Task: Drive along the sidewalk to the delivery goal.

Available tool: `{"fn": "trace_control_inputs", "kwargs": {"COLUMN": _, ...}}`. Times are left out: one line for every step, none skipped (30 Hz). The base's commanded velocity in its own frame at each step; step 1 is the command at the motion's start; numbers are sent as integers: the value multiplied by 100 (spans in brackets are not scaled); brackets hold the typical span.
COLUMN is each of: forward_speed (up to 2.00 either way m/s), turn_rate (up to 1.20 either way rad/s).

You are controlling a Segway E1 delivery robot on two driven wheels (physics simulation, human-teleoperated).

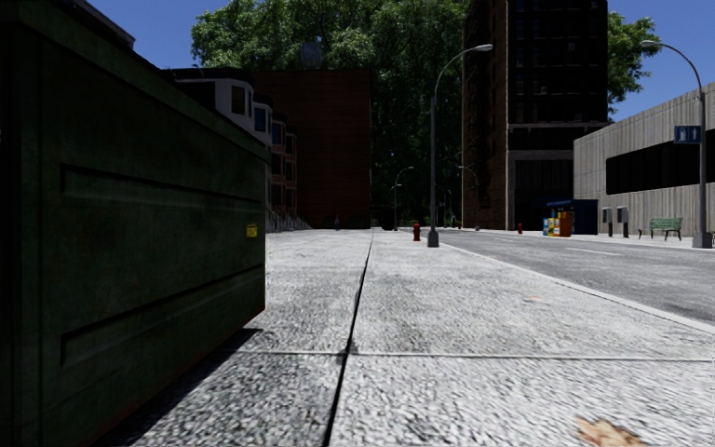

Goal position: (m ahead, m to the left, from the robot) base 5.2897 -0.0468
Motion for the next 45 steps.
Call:
{"fn": "trace_control_inputs", "kwargs": {"forward_speed": 170, "turn_rate": 0}}
{"fn": "trace_control_inputs", "kwargs": {"forward_speed": 170, "turn_rate": 0}}
{"fn": "trace_control_inputs", "kwargs": {"forward_speed": 170, "turn_rate": 0}}
{"fn": "trace_control_inputs", "kwargs": {"forward_speed": 170, "turn_rate": 0}}
{"fn": "trace_control_inputs", "kwargs": {"forward_speed": 170, "turn_rate": 0}}
{"fn": "trace_control_inputs", "kwargs": {"forward_speed": 170, "turn_rate": 0}}
{"fn": "trace_control_inputs", "kwargs": {"forward_speed": 170, "turn_rate": 0}}
{"fn": "trace_control_inputs", "kwargs": {"forward_speed": 170, "turn_rate": 0}}
{"fn": "trace_control_inputs", "kwargs": {"forward_speed": 170, "turn_rate": 0}}
{"fn": "trace_control_inputs", "kwargs": {"forward_speed": 170, "turn_rate": 0}}
{"fn": "trace_control_inputs", "kwargs": {"forward_speed": 170, "turn_rate": 0}}
{"fn": "trace_control_inputs", "kwargs": {"forward_speed": 170, "turn_rate": 0}}
{"fn": "trace_control_inputs", "kwargs": {"forward_speed": 170, "turn_rate": 0}}
{"fn": "trace_control_inputs", "kwargs": {"forward_speed": 170, "turn_rate": 0}}
{"fn": "trace_control_inputs", "kwargs": {"forward_speed": 170, "turn_rate": 0}}
{"fn": "trace_control_inputs", "kwargs": {"forward_speed": 170, "turn_rate": 0}}
{"fn": "trace_control_inputs", "kwargs": {"forward_speed": 170, "turn_rate": 0}}
{"fn": "trace_control_inputs", "kwargs": {"forward_speed": 170, "turn_rate": 0}}
{"fn": "trace_control_inputs", "kwargs": {"forward_speed": 170, "turn_rate": 0}}
{"fn": "trace_control_inputs", "kwargs": {"forward_speed": 170, "turn_rate": 0}}
{"fn": "trace_control_inputs", "kwargs": {"forward_speed": 170, "turn_rate": 0}}
{"fn": "trace_control_inputs", "kwargs": {"forward_speed": 170, "turn_rate": 0}}
{"fn": "trace_control_inputs", "kwargs": {"forward_speed": 170, "turn_rate": 0}}
{"fn": "trace_control_inputs", "kwargs": {"forward_speed": 170, "turn_rate": 0}}
{"fn": "trace_control_inputs", "kwargs": {"forward_speed": 170, "turn_rate": 0}}
{"fn": "trace_control_inputs", "kwargs": {"forward_speed": 170, "turn_rate": 0}}
{"fn": "trace_control_inputs", "kwargs": {"forward_speed": 170, "turn_rate": 0}}
{"fn": "trace_control_inputs", "kwargs": {"forward_speed": 170, "turn_rate": 0}}
{"fn": "trace_control_inputs", "kwargs": {"forward_speed": 171, "turn_rate": 0}}
{"fn": "trace_control_inputs", "kwargs": {"forward_speed": 173, "turn_rate": 0}}
{"fn": "trace_control_inputs", "kwargs": {"forward_speed": 173, "turn_rate": 0}}
{"fn": "trace_control_inputs", "kwargs": {"forward_speed": 173, "turn_rate": 0}}
{"fn": "trace_control_inputs", "kwargs": {"forward_speed": 173, "turn_rate": 0}}
{"fn": "trace_control_inputs", "kwargs": {"forward_speed": 173, "turn_rate": 0}}
{"fn": "trace_control_inputs", "kwargs": {"forward_speed": 173, "turn_rate": 0}}
{"fn": "trace_control_inputs", "kwargs": {"forward_speed": 173, "turn_rate": 0}}
{"fn": "trace_control_inputs", "kwargs": {"forward_speed": 173, "turn_rate": 0}}
{"fn": "trace_control_inputs", "kwargs": {"forward_speed": 174, "turn_rate": 0}}
{"fn": "trace_control_inputs", "kwargs": {"forward_speed": 174, "turn_rate": 0}}
{"fn": "trace_control_inputs", "kwargs": {"forward_speed": 174, "turn_rate": 0}}
{"fn": "trace_control_inputs", "kwargs": {"forward_speed": 174, "turn_rate": 0}}
{"fn": "trace_control_inputs", "kwargs": {"forward_speed": 174, "turn_rate": 0}}
{"fn": "trace_control_inputs", "kwargs": {"forward_speed": 174, "turn_rate": 0}}
{"fn": "trace_control_inputs", "kwargs": {"forward_speed": 174, "turn_rate": 0}}
{"fn": "trace_control_inputs", "kwargs": {"forward_speed": 174, "turn_rate": 0}}
